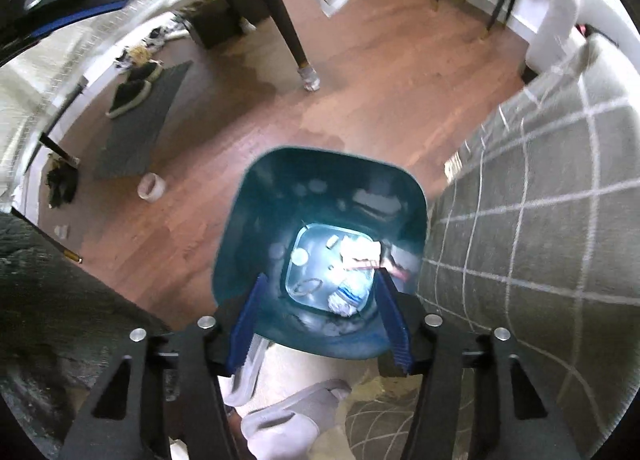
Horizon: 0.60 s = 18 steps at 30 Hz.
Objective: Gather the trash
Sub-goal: 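Move both tools back over the table toward the remaining trash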
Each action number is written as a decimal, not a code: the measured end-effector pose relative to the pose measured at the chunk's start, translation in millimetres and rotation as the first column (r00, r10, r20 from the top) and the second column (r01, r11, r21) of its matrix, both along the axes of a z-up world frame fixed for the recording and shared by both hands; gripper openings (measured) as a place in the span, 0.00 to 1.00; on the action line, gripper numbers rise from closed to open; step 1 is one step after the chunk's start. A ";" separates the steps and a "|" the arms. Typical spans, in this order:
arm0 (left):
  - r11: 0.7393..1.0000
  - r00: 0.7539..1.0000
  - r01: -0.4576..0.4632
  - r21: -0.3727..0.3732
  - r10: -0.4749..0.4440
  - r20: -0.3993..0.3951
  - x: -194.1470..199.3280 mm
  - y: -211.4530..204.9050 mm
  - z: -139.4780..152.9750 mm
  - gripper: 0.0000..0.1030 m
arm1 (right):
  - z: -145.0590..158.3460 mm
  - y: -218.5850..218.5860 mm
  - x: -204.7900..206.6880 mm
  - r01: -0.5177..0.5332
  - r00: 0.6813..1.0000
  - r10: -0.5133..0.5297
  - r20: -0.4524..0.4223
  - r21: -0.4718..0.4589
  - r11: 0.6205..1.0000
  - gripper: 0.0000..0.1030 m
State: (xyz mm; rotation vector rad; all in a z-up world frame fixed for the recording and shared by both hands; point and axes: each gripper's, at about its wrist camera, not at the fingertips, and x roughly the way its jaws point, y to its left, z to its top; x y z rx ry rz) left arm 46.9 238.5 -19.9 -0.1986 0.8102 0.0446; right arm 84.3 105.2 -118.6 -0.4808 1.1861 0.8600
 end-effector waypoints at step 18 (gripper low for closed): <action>0.998 0.992 0.049 0.047 -0.054 0.111 7.4 -31.9 44.9 0.42 | 97.9 -54.4 22.9 0.122 0.975 -0.165 0.151 0.261 0.958 0.45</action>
